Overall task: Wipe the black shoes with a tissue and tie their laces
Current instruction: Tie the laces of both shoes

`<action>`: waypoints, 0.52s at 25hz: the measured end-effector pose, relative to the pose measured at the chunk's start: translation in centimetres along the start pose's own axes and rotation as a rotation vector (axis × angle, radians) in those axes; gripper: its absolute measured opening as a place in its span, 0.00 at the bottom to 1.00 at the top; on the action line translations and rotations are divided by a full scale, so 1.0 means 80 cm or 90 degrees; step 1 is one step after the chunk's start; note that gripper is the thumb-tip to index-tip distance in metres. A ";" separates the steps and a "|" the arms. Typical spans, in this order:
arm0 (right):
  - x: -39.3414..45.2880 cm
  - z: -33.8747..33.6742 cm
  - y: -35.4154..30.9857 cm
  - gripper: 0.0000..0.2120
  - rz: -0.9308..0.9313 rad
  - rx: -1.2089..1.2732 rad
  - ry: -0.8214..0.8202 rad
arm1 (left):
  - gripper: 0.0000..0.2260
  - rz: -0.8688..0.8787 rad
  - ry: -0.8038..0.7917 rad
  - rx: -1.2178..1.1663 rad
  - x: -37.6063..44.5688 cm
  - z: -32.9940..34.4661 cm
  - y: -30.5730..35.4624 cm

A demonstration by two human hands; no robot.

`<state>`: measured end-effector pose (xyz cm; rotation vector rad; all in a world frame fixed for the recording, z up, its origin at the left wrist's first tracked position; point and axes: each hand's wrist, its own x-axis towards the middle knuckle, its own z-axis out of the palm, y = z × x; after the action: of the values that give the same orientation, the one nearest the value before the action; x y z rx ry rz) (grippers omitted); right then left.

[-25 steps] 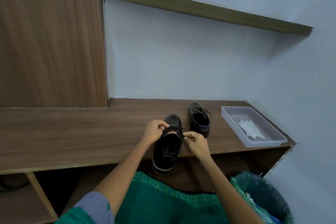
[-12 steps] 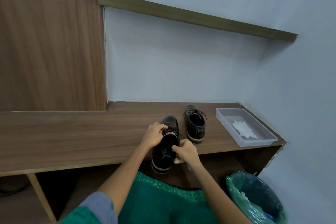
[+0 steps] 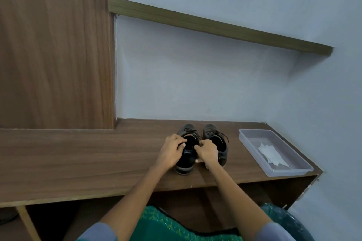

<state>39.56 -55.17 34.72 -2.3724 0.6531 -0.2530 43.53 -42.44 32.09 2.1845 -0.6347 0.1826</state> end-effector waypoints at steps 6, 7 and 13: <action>0.039 0.013 0.005 0.14 0.012 -0.037 -0.026 | 0.16 0.098 -0.075 0.144 0.005 0.014 0.001; 0.034 0.012 0.007 0.13 -0.002 -0.059 -0.025 | 0.16 0.100 -0.076 0.170 0.004 0.020 0.001; 0.013 -0.043 0.053 0.22 -0.059 -0.242 0.055 | 0.14 0.093 -0.015 0.137 -0.001 0.036 0.005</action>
<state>37.61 -60.41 34.66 -2.7727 0.6804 -0.2946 42.97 -44.85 30.48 2.3489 -0.8209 0.3159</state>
